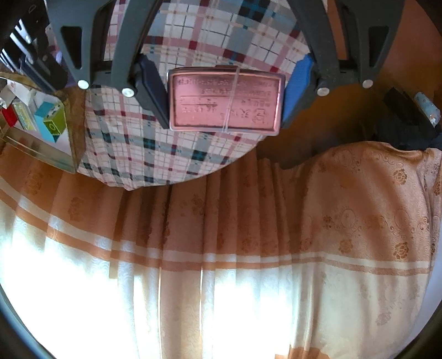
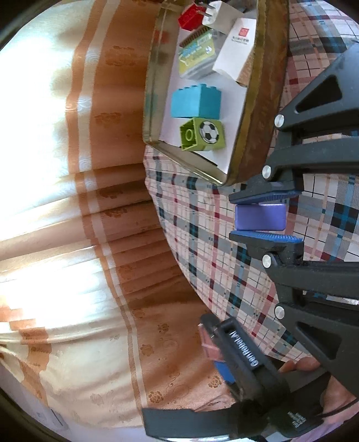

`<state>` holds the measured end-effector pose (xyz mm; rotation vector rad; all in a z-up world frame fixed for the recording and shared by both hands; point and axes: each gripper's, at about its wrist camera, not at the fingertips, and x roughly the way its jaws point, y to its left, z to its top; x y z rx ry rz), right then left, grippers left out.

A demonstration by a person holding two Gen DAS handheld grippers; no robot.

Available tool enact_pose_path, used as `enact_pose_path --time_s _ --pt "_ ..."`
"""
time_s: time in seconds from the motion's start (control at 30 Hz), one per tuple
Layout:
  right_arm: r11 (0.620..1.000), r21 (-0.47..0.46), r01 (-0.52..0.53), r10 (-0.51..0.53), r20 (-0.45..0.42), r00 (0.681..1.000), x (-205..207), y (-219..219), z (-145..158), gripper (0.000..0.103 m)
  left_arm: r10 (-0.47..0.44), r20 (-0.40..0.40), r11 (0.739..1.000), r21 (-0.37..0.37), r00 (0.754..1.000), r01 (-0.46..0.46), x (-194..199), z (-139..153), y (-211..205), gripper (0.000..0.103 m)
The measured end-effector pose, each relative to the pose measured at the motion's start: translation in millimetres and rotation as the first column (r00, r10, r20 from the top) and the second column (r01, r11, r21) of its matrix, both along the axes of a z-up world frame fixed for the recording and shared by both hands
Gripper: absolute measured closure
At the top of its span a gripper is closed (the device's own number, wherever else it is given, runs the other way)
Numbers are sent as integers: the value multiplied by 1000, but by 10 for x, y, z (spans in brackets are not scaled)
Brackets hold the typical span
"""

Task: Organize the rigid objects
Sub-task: 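Carry the copper plate and purple block over the gold tray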

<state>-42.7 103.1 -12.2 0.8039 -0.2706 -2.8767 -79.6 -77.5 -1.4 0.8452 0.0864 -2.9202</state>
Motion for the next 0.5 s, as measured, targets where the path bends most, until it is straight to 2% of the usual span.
enact_pose_path --time_s 0.3,0.5 --pt "999 30 31 -29 -69 997 135 36 89 81 12 -18 999 -34 1000 -12 82 17 73 26" --pt "998 11 62 -61 -78 995 187 119 113 81 -12 -12 1000 -14 1000 12 148 29 133 26"
